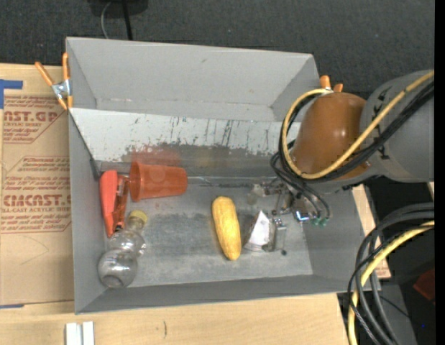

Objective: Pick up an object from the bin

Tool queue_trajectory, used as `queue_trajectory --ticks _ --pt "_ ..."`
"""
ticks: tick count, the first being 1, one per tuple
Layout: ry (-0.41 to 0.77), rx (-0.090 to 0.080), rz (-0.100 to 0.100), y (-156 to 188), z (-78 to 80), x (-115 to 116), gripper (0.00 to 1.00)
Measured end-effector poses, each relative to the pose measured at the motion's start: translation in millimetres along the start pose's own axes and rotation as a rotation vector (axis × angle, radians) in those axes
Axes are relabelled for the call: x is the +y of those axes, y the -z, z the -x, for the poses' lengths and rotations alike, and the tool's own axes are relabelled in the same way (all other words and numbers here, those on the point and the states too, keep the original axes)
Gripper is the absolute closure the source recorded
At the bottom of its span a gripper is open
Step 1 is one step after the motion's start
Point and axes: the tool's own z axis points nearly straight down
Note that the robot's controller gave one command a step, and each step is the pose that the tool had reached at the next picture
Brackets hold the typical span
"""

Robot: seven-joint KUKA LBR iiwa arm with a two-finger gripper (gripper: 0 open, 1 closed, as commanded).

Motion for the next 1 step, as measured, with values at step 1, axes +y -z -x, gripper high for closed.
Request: queue_trajectory --ticks 1 --pt "0.089 -0.001 0.003 -37.7 1.0 22.6 0.0"
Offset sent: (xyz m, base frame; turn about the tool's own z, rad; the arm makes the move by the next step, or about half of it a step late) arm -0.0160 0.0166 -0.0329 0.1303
